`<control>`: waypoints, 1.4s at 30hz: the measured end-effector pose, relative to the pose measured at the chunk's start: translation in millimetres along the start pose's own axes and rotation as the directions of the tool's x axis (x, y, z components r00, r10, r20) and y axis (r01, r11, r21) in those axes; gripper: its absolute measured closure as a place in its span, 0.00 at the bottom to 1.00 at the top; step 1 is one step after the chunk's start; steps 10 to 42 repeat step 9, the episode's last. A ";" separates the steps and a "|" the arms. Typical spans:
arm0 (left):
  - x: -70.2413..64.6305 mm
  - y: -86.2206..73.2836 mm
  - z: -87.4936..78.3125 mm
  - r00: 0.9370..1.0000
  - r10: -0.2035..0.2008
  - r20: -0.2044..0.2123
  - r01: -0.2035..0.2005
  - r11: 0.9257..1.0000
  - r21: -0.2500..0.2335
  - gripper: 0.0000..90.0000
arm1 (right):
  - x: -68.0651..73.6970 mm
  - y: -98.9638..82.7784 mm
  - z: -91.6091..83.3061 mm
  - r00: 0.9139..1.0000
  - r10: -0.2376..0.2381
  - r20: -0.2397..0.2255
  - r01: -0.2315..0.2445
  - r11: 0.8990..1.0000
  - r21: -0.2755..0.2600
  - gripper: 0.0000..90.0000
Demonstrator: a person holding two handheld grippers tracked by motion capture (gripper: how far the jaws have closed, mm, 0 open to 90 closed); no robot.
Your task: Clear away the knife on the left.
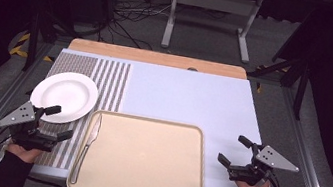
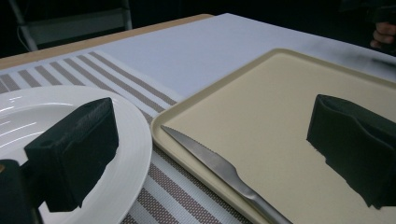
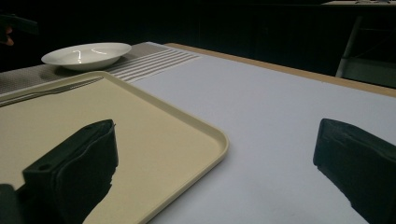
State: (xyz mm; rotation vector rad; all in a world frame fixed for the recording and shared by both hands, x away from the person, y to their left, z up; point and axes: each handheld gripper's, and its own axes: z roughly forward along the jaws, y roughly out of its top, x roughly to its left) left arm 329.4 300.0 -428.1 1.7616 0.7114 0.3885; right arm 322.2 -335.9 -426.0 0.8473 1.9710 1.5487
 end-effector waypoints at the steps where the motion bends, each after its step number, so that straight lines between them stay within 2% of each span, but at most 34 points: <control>1: 0.8 -0.9 -1.0 1.000 -0.008 -0.003 0.008 1.000 -0.007 0.03 | 0.0 -0.1 -0.3 1.000 0.001 0.001 -0.001 1.000 0.000 0.01; 2: 1.5 -2.1 -1.1 1.000 -0.014 -0.011 0.014 1.000 -0.025 0.03 | 0.0 -0.3 -0.4 1.000 0.003 0.003 -0.003 1.000 -0.004 0.01; 6: 2.2 -4.2 -3.3 0.999 -0.039 -0.021 0.038 0.998 -0.047 0.03 | -0.7 -0.5 -2.0 1.000 0.010 0.007 -0.010 1.000 -0.018 0.01; 42: 2.1 -4.1 -4.3 0.999 -0.037 -0.021 0.036 0.998 -0.048 0.03 | -1.0 -0.4 -2.8 1.000 0.010 0.009 -0.010 1.000 -0.024 0.00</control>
